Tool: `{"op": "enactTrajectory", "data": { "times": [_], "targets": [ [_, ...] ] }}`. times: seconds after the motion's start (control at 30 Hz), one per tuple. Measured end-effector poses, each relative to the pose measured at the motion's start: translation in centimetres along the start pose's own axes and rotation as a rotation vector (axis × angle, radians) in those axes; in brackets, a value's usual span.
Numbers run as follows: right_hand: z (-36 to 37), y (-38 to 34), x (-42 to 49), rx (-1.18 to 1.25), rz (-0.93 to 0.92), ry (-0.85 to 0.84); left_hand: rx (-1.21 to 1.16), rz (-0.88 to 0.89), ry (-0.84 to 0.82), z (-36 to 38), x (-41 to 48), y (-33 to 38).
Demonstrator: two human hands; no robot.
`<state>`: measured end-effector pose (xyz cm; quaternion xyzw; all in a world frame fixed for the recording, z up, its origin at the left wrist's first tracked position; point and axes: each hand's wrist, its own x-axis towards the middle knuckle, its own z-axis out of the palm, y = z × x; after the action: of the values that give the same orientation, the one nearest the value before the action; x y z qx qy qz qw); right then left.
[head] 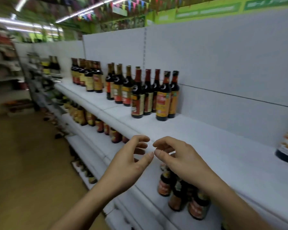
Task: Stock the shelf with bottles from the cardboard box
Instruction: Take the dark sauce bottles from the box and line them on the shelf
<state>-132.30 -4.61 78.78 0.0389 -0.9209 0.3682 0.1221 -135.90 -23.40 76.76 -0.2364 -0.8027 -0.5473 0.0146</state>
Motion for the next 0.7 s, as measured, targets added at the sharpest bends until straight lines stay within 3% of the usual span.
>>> {"op": "enactTrajectory", "data": {
  "times": [0.37, 0.7],
  "targets": [
    [13.4, -8.2, 2.2, 0.14, -0.264, -0.329, 0.115, -0.171, 0.323, -10.2, -9.7, -5.5],
    [21.7, -9.7, 4.4, 0.213, -0.435, -0.591, 0.189, -0.396, 0.58, -12.3, -14.0, -8.9]
  ]
}}
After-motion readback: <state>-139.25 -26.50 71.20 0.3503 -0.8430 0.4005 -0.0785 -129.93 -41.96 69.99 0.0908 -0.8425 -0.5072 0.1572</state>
